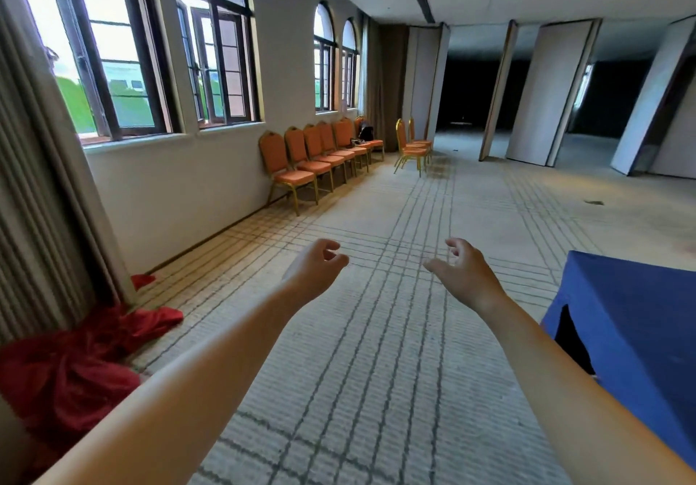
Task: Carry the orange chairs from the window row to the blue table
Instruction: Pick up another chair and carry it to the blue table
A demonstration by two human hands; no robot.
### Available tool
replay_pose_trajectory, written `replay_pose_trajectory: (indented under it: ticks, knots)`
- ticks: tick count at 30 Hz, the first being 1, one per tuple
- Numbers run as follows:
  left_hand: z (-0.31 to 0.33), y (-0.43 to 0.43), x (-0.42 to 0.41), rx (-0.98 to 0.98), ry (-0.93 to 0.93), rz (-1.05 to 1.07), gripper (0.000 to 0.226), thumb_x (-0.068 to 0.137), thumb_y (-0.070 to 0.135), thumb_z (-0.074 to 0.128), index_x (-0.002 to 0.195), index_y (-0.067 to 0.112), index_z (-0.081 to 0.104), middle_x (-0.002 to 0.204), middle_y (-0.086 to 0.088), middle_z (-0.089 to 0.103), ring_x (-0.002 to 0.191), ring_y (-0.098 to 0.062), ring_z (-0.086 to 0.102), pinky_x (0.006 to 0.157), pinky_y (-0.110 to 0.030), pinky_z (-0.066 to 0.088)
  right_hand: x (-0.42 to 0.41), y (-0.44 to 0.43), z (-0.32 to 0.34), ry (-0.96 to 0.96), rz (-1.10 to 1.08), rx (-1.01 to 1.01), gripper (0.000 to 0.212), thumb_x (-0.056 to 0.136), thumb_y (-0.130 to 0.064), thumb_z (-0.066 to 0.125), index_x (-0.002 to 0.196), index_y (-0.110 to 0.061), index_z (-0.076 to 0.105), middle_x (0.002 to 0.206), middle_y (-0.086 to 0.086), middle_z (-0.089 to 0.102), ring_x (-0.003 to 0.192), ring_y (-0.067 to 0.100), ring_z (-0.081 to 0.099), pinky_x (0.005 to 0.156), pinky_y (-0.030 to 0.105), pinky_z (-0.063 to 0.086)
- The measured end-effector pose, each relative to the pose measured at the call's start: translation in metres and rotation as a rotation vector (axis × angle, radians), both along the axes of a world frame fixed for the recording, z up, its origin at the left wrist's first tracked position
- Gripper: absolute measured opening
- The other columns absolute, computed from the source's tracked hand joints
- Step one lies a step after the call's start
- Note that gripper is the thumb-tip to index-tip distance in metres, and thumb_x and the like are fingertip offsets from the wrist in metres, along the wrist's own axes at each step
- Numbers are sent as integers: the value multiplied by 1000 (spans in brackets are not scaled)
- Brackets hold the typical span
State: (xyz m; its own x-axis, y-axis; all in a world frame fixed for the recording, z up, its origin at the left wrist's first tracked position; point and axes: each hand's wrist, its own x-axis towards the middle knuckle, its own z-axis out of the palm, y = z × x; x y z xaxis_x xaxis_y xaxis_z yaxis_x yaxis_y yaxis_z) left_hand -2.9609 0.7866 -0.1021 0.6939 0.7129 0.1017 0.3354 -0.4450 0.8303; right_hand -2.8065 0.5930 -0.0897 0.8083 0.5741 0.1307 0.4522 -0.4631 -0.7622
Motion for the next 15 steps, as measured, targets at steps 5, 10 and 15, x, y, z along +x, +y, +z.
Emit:
replay_pose_trajectory:
  ticks: [5, 10, 15]
  knots:
    - [-14, 83, 97, -1, 15, -33, 37, 90, 38, 59, 124, 24, 55, 106, 6, 60, 94, -13, 58, 91, -38, 49, 94, 81, -12, 20, -48, 0, 72, 89, -43, 65, 150, -18, 35, 155, 10, 34, 140, 29, 38, 108, 46, 38]
    - [-7, 167, 206, 10, 33, -49, 41, 93, 33, 57, 130, 18, 53, 106, 5, 59, 95, -13, 58, 83, -29, 48, 206, 163, -12, 48, -71, 8, 71, 90, -41, 64, 151, -18, 34, 156, 10, 32, 140, 30, 38, 108, 48, 38]
    - [15, 239, 326, -9, -24, -59, 40, 95, 26, 56, 132, 12, 51, 109, -2, 59, 91, -14, 57, 59, -15, 39, 324, 233, 1, 34, -90, 2, 70, 91, -42, 62, 151, -19, 34, 156, 10, 33, 139, 30, 38, 108, 47, 39]
